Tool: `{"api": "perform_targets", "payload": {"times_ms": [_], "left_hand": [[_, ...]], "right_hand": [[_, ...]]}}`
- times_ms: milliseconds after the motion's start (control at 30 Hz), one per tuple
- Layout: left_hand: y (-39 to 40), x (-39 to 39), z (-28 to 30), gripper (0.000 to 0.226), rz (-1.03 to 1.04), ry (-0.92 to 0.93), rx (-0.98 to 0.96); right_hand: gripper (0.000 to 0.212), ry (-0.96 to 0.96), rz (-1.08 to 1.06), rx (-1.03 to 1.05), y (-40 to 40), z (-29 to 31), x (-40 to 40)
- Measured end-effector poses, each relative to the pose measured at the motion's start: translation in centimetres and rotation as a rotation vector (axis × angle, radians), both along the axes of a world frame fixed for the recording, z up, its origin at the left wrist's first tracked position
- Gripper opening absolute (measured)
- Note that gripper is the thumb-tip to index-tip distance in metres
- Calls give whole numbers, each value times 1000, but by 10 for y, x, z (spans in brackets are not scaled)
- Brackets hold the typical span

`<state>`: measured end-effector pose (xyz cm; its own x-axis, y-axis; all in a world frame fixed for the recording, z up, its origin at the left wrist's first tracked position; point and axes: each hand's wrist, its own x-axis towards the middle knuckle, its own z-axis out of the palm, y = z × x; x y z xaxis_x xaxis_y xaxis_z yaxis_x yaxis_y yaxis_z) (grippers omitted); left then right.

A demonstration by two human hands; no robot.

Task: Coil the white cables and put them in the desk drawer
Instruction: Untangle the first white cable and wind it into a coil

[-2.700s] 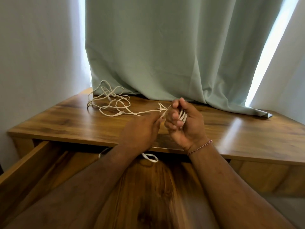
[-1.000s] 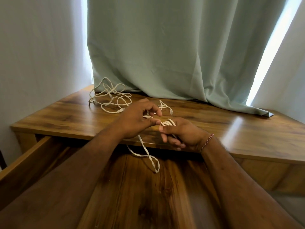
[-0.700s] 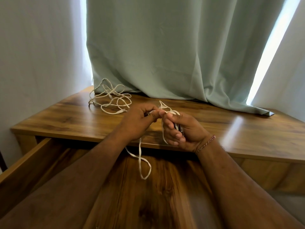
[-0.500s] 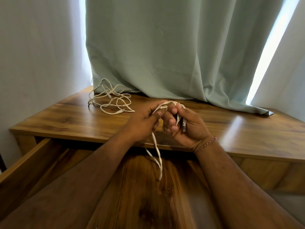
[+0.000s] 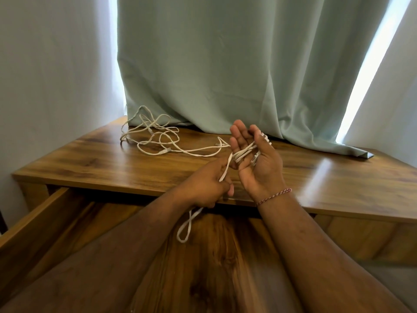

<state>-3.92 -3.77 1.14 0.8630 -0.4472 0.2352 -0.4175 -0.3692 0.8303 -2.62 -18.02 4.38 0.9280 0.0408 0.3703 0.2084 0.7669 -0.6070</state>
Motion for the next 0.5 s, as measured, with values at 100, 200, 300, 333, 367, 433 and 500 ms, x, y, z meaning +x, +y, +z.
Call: {"api": "perform_targets", "payload": {"times_ms": [100, 200, 300, 333, 367, 433, 500], "left_hand": [[7, 1, 2, 41, -38, -106, 269], [8, -5, 4, 31, -86, -164, 429], [7, -9, 10, 29, -82, -160, 460], [8, -8, 13, 26, -64, -169, 456], [10, -7, 15, 19, -35, -200, 455], [17, -3, 19, 11, 29, -318, 465], [26, 3, 21, 17, 85, -398, 453]], "right_hand": [[18, 36, -22, 101, 2, 6, -2], [18, 79, -143, 104, 2, 8, -1], [20, 93, -432, -138, 3, 1, 7], [22, 88, -508, -218, 1, -1, 11], [24, 92, -559, -286, -2, -2, 14], [22, 140, -584, -377, -9, -3, 19], [20, 213, -550, -417, -15, -5, 22]]}}
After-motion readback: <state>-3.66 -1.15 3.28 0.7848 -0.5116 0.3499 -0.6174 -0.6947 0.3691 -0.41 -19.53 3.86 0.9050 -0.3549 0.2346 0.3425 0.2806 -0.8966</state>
